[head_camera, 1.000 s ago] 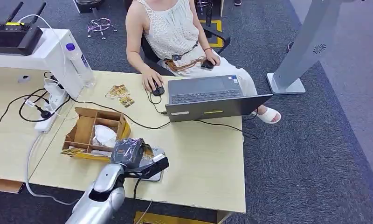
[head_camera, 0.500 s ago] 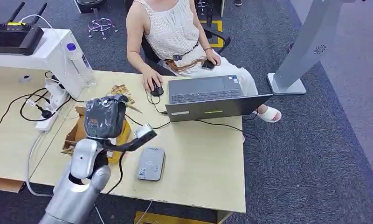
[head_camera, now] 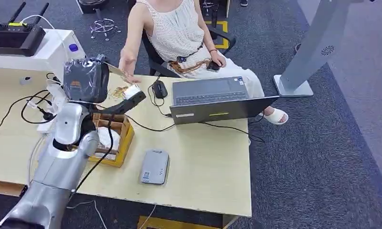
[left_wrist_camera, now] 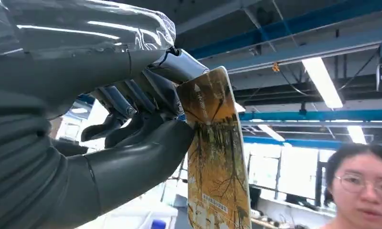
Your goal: Pass the card to the sensor for recognition and then transmit it.
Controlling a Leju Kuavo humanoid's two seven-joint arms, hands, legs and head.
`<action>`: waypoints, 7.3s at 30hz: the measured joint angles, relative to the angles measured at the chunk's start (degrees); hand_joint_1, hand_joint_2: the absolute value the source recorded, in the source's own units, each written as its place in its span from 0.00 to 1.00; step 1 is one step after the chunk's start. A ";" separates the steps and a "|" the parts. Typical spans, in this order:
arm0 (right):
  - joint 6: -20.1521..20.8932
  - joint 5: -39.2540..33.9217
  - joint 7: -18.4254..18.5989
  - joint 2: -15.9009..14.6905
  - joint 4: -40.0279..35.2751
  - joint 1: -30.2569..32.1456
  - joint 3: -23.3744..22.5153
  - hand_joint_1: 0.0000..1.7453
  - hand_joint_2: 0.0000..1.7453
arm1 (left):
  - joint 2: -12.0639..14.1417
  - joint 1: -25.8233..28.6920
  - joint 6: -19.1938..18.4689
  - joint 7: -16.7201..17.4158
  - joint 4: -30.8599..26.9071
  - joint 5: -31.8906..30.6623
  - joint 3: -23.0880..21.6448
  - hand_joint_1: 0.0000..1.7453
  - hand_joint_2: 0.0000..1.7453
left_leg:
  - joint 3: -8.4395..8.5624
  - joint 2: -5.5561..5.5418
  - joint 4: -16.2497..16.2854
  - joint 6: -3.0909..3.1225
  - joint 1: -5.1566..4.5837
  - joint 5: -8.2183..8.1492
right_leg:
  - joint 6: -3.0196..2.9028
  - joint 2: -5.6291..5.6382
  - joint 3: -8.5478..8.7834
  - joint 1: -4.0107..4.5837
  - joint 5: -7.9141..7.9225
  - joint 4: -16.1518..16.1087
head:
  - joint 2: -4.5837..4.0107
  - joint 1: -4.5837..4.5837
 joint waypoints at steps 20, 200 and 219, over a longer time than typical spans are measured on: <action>0.11 0.26 0.50 0.00 0.00 -0.13 -0.20 0.00 1.00 | 0.50 -5.03 0.42 0.22 8.44 0.15 0.00 1.00 1.00 | -0.03 -0.01 0.00 -0.03 0.00 0.05 | 0.00 0.00 -0.03 0.00 0.01 0.01 | 0.00 0.00; -0.74 5.27 -0.11 -1.77 0.35 4.12 -11.43 0.00 1.00 | 4.59 37.09 -4.28 -3.19 -9.81 6.12 12.83 0.00 1.00 | -0.07 0.12 -0.06 -0.01 -0.02 -0.32 | 0.04 0.09 -0.10 -0.04 -0.29 -0.05 | 0.00 -0.02; -0.76 5.27 -0.11 -1.77 0.35 4.12 -11.43 0.00 1.00 | 4.59 37.09 -4.28 -3.19 -9.81 6.12 12.83 0.00 1.00 | -0.07 0.12 -0.06 -0.01 -0.02 -0.32 | 0.04 0.09 -0.10 -0.04 -0.29 -0.05 | 0.00 -0.02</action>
